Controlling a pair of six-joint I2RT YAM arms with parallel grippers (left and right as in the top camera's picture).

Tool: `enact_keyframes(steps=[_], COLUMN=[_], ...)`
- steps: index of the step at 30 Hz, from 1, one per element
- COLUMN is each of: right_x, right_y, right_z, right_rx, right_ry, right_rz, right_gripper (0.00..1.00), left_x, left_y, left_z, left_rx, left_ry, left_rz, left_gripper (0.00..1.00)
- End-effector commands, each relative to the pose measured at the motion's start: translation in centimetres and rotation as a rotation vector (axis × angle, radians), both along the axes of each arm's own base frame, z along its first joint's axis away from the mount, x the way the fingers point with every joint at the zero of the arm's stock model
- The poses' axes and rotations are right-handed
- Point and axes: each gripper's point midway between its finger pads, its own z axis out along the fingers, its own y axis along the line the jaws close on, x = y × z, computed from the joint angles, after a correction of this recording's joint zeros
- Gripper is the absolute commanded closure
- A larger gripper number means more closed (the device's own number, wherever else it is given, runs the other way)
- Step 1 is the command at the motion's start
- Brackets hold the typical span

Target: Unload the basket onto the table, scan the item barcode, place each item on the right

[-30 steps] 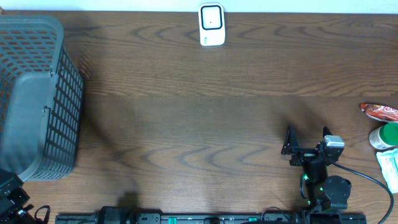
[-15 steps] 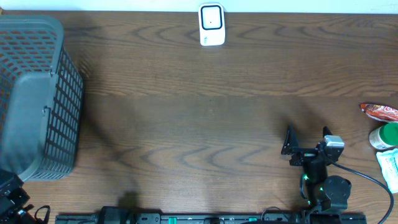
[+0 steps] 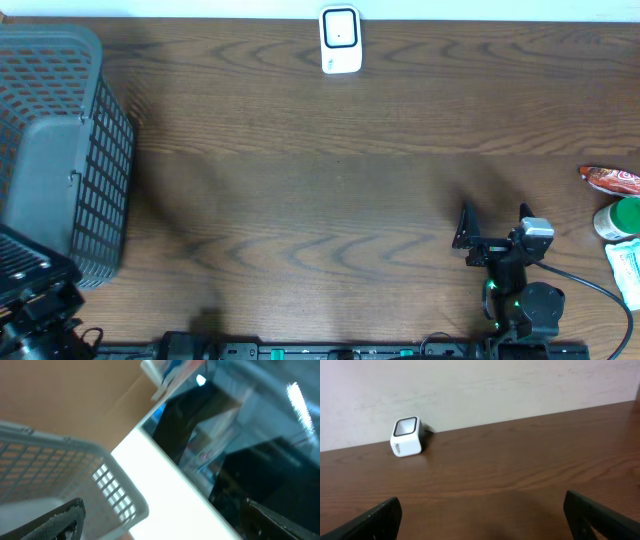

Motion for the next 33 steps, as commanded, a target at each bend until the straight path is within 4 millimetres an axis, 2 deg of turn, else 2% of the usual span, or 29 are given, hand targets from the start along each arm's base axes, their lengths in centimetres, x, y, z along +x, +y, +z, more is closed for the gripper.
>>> enact_keyframes(steps=[1, 4, 7, 14, 19, 21, 23, 27, 33], right_x=[0.0, 0.0, 0.0, 0.0, 0.0, 0.0, 0.0, 0.0, 0.0], right_y=[0.1, 0.1, 0.1, 0.1, 0.1, 0.1, 0.1, 0.1, 0.1], right_z=[-0.1, -0.1, -0.1, -0.1, -0.1, -0.1, -0.1, -0.1, -0.1], right_rx=[0.005, 0.005, 0.005, 0.005, 0.005, 0.005, 0.005, 0.005, 0.005], right_ry=[0.000, 0.000, 0.000, 0.000, 0.000, 0.000, 0.000, 0.000, 0.000], right_rz=[-0.002, -0.002, -0.002, -0.002, -0.002, -0.002, -0.002, -0.002, -0.002], right_gripper=[0.01, 0.01, 0.01, 0.01, 0.01, 0.01, 0.01, 0.01, 0.01], left_x=[0.5, 0.9, 1.4, 3.4, 6.1, 8.3, 9.2, 10.6, 11.9], left_y=[-0.4, -0.8, -1.2, -1.9, -2.8, -3.9, -4.5, -5.4, -5.8], left_z=[-2.2, -4.9, -6.3, -9.9, -12.9, -14.5, -15.2, -17.3, -21.7], left_rx=[0.016, 0.024, 0.025, 0.035, 0.064, 0.125, 0.175, 0.244, 0.229], left_ry=[0.104, 0.216, 0.235, 0.126, 0.057, 0.049, 0.044, 0.063, 0.152], left_rz=[-0.019, -0.049, -0.068, -0.109, -0.172, -0.233, -0.261, -0.307, -0.344], left_gripper=[0.02, 0.02, 0.02, 0.02, 0.02, 0.02, 0.02, 0.02, 0.02])
